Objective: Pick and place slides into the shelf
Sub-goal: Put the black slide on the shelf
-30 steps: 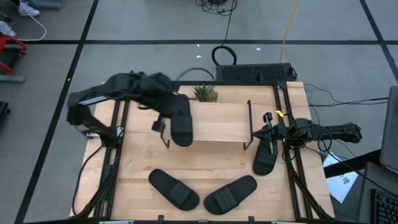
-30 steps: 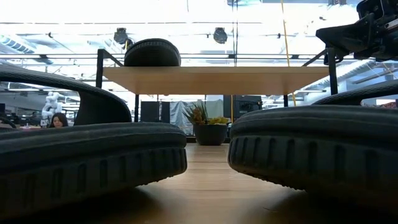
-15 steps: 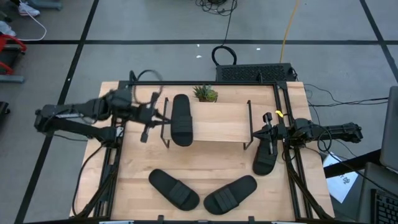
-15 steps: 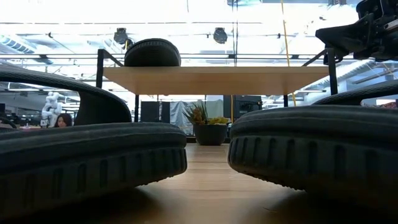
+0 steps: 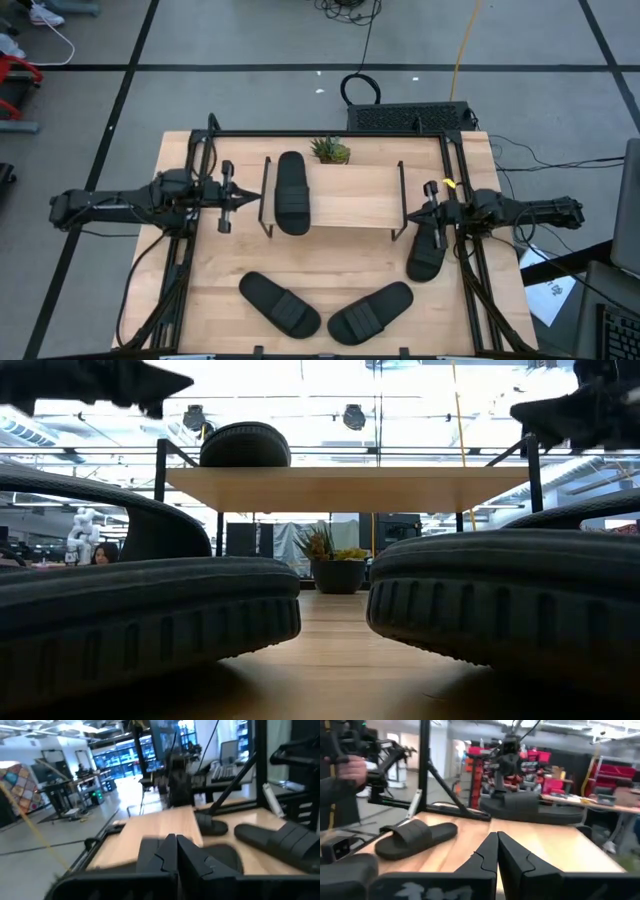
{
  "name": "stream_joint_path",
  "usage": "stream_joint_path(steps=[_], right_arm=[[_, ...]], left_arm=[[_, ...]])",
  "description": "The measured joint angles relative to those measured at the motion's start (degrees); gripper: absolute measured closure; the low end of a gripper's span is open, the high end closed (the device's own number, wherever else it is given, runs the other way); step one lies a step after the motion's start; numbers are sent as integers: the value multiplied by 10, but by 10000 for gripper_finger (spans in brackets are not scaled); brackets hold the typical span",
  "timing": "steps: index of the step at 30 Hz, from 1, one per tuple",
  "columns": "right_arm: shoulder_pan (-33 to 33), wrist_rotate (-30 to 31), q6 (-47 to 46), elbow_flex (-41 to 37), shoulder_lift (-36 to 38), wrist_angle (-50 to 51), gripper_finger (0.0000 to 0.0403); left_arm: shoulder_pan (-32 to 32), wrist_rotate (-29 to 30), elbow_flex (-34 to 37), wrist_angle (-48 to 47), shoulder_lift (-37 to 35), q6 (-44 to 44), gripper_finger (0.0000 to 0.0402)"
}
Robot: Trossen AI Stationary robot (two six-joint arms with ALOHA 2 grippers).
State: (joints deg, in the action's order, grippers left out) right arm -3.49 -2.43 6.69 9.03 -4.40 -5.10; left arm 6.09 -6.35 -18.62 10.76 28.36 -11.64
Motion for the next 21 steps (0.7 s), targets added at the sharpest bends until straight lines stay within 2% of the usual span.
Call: stream_joint_path(steps=[8,15,18,21], right_arm=[[0,130,-21,225,-39,295,403],[0,250,-48,424,-161,551,402],[0,255,-87,511,-227,661,390],[0,211,-120,591,-284,767,360]], left_arm=[[0,5,71,46,-7,-17,399],[0,5,81,46,-6,-35,399],[0,5,81,48,-6,-30,399],[0,5,81,48,-6,-31,399]])
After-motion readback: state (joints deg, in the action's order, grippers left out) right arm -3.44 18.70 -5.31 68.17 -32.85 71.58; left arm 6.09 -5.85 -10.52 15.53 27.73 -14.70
